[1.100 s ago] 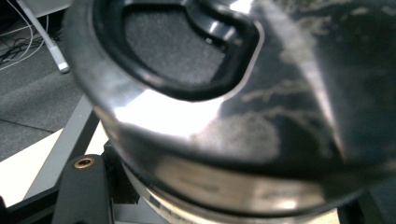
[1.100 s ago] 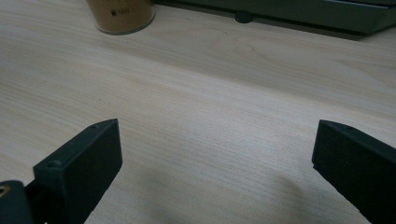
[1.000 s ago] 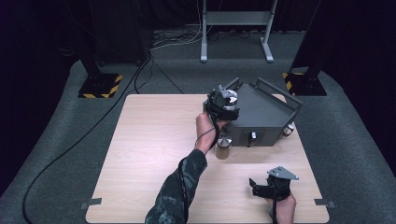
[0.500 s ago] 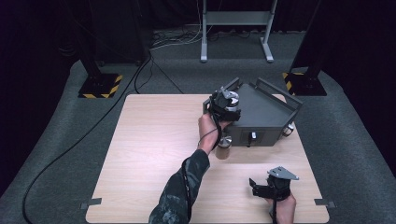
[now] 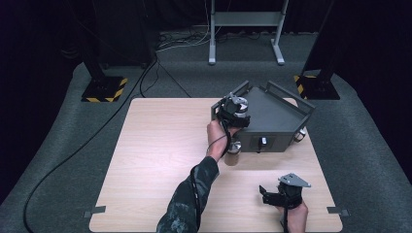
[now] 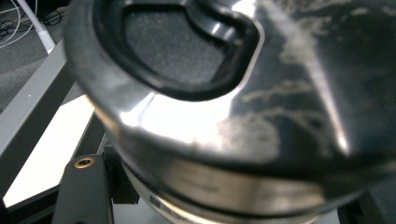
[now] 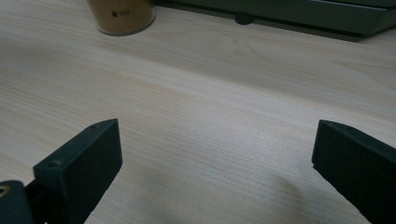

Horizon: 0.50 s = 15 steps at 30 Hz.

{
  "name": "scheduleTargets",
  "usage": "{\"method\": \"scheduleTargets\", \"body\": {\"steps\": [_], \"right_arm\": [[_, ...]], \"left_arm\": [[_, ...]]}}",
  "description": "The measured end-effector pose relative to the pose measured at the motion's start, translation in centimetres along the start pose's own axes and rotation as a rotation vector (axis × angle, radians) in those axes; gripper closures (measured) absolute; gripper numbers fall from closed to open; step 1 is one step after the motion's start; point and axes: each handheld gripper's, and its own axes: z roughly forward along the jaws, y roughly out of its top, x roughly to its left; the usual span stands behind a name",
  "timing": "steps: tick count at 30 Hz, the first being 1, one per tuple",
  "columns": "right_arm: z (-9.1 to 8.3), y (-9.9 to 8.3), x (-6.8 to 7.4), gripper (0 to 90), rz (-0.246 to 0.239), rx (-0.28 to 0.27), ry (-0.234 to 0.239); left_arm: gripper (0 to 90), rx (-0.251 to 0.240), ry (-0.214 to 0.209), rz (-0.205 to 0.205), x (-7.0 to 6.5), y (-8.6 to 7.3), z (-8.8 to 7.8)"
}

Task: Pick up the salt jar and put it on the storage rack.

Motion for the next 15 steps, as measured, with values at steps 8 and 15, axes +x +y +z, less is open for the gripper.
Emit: {"method": "scheduleTargets", "body": {"steps": [8,15], "right_arm": [[-0.04,-0.06,0.02,0.9,-0.001,-0.003,-0.002],[-0.03,-0.05,0.06,0.9,-0.001,-0.003,-0.003]], "left_arm": [[31.6,-0.01,0.006,0.0,-0.09,-0.45,0.17],[31.5,-0.026,0.011,0.003,-0.2,-0.86,0.17]]}}
